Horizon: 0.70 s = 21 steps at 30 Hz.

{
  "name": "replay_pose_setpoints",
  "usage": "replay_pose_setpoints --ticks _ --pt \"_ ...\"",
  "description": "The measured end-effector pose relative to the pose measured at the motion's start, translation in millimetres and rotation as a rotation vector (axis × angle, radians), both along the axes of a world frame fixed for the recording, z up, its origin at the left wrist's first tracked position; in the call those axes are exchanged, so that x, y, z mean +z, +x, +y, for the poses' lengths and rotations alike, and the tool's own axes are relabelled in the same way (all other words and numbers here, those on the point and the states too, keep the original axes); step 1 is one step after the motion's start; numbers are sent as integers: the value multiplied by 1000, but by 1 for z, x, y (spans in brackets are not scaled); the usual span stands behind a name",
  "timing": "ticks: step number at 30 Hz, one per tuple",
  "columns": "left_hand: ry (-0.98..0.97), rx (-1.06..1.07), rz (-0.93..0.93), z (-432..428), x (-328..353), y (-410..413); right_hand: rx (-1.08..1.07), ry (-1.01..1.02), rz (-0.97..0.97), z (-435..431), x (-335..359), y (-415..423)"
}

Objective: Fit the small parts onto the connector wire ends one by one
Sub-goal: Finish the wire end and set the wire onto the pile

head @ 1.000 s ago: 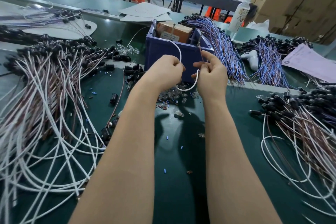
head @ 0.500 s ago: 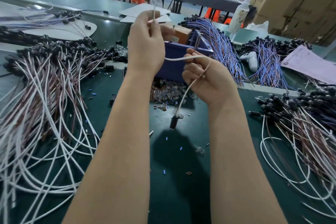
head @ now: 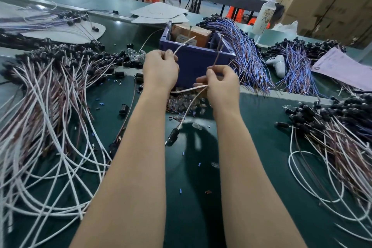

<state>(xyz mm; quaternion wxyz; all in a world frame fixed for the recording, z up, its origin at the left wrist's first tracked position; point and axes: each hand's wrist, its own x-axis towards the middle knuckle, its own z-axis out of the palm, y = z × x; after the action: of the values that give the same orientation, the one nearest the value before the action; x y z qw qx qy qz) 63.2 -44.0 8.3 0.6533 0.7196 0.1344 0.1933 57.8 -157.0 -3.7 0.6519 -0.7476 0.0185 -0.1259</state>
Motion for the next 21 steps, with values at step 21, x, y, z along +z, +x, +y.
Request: replay_pose_setpoints --ticks 21 --pt "-65 -41 154 -6 -2 3 -29 82 -78 -7 -2 5"
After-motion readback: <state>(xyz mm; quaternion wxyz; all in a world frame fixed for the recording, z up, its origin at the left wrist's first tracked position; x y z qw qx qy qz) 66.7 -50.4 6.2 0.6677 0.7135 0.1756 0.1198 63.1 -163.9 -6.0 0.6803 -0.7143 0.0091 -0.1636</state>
